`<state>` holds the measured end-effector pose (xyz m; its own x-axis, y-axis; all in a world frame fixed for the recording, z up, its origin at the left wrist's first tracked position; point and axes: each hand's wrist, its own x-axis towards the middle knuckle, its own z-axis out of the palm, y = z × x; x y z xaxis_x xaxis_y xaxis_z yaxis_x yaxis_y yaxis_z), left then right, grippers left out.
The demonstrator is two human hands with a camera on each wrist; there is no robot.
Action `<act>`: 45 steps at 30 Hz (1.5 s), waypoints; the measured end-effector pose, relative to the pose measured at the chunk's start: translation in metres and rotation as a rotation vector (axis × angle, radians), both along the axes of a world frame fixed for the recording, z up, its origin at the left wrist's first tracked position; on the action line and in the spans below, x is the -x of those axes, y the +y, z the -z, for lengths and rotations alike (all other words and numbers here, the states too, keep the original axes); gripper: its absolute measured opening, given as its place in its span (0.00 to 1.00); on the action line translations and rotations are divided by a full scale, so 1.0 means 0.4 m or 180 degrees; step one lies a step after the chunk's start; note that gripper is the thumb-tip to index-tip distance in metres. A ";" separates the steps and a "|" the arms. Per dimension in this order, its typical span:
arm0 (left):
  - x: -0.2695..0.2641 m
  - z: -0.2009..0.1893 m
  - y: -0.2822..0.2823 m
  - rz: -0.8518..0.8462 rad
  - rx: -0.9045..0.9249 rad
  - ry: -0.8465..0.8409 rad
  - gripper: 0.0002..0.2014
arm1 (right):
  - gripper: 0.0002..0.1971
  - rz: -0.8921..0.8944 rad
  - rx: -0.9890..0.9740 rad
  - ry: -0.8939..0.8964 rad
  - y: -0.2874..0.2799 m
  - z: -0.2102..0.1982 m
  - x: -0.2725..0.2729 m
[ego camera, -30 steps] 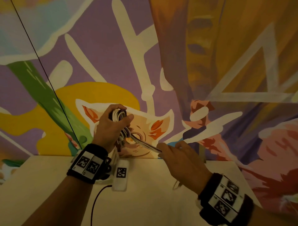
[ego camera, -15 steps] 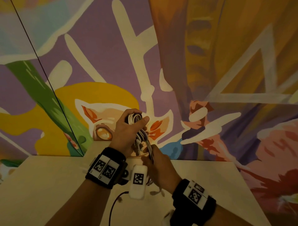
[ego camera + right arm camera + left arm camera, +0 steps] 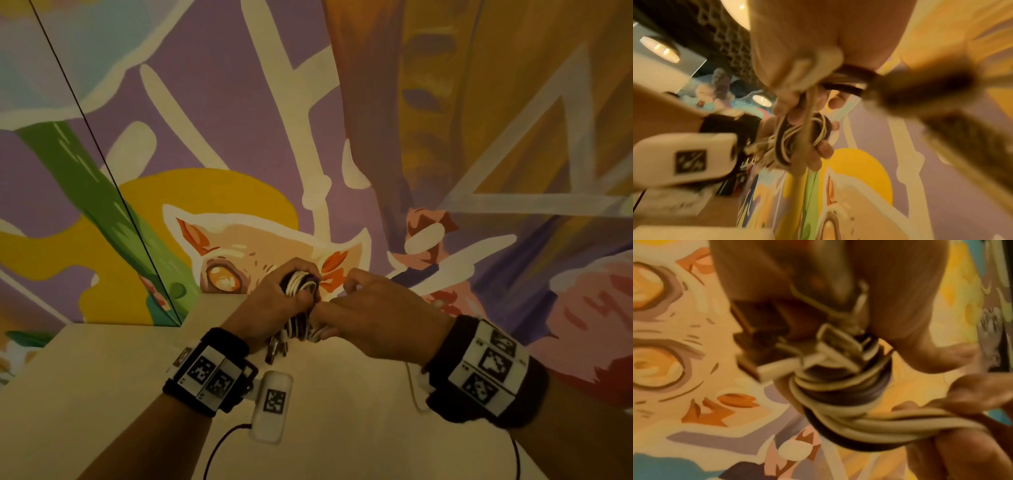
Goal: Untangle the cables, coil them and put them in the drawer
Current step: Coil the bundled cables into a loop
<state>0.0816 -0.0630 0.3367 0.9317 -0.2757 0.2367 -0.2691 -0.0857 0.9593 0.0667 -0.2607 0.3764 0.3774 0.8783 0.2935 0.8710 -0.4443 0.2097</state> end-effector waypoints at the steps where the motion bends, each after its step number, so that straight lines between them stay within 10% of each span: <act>1: 0.007 0.001 -0.004 0.0142 0.0045 0.0093 0.13 | 0.08 -0.0037 -0.0137 0.0192 0.000 -0.013 -0.002; 8: 0.056 0.014 -0.027 0.1222 0.0815 0.0639 0.37 | 0.12 0.0097 -0.1186 0.1047 0.018 -0.003 -0.005; 15: 0.070 0.015 -0.027 0.0616 0.0746 0.0508 0.21 | 0.16 0.0761 -0.1895 0.1654 0.000 0.000 -0.005; 23: 0.080 0.048 -0.049 -0.0100 0.1482 0.0528 0.31 | 0.12 0.1743 -0.0473 0.0930 0.015 0.055 0.041; 34: 0.090 0.036 -0.067 0.0053 0.2337 0.0553 0.51 | 0.06 0.1561 -0.0216 0.0513 0.100 -0.007 0.062; 45: 0.064 0.014 -0.056 -0.0302 0.2182 0.0165 0.27 | 0.16 0.1517 -0.0623 0.1262 0.095 0.043 0.033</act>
